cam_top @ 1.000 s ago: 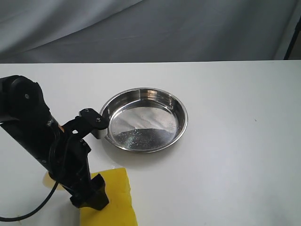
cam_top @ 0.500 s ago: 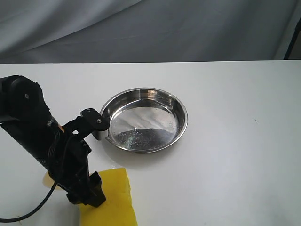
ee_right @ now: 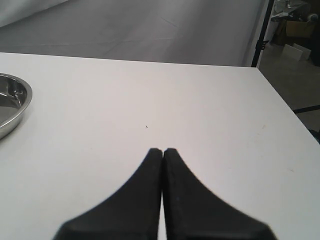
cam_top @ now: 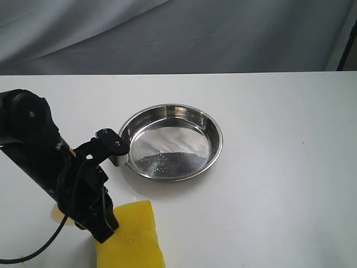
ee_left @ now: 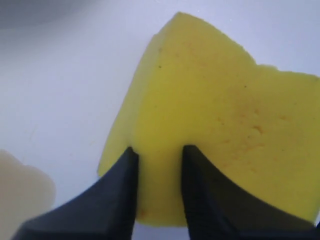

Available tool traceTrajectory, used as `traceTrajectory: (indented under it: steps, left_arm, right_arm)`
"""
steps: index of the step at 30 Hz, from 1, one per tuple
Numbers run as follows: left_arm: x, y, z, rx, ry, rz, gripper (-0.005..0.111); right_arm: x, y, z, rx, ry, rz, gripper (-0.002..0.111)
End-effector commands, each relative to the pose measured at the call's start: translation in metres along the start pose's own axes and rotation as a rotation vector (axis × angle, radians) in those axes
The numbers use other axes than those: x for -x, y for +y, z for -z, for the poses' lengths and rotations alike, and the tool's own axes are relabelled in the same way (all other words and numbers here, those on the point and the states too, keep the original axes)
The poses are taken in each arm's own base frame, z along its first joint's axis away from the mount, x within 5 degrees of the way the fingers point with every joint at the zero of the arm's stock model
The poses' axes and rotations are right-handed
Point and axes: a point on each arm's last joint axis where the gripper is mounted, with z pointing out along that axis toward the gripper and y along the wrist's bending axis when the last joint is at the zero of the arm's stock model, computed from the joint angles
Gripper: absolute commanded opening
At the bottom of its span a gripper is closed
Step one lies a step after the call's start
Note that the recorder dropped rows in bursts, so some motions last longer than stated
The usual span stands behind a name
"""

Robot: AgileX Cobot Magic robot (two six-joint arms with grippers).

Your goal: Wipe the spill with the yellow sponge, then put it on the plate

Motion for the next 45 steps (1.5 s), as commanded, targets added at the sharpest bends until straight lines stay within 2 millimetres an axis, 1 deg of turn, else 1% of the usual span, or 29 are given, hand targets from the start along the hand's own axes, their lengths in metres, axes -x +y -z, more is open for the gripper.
traceTrajectory:
  steps: [1, 4, 6, 15, 27, 35, 39, 45]
  left_arm:
    - [0.003, -0.001, 0.001, -0.003, -0.012, -0.003, 0.014]
    - [0.003, -0.001, 0.001, 0.000, -0.016, -0.003, 0.004]
    - [0.003, -0.001, 0.001, 0.003, -0.019, -0.003, 0.000]
    - [0.006, 0.002, 0.001, 0.036, -0.050, -0.005, 0.000]
    - [-0.001, 0.002, 0.001, 0.033, 0.030, -0.039, 0.000]
    - [-0.006, 0.013, 0.002, 0.154, 0.087, -0.030, 0.000]
    - [-0.003, 0.020, 0.003, 0.225, 0.057, -0.015, 0.000]
    - [0.003, 0.026, 0.005, 0.296, -0.006, -0.038, 0.000]
  right_arm:
    - [-0.001, -0.001, 0.000, -0.010, -0.002, 0.003, 0.000]
    - [-0.001, -0.001, 0.000, -0.010, -0.002, 0.003, 0.000]
    - [-0.001, -0.001, 0.000, -0.010, -0.002, 0.003, 0.000]
    - [-0.001, -0.001, 0.000, -0.010, -0.002, 0.005, 0.000]
    - [-0.001, -0.001, 0.000, -0.010, -0.002, 0.002, 0.000]
    - [-0.001, -0.001, 0.000, -0.010, -0.002, 0.002, 0.000]
    - [-0.001, -0.001, 0.000, -0.010, -0.002, 0.002, 0.000]
    - [-0.001, -0.001, 0.000, -0.010, -0.002, 0.004, 0.000]
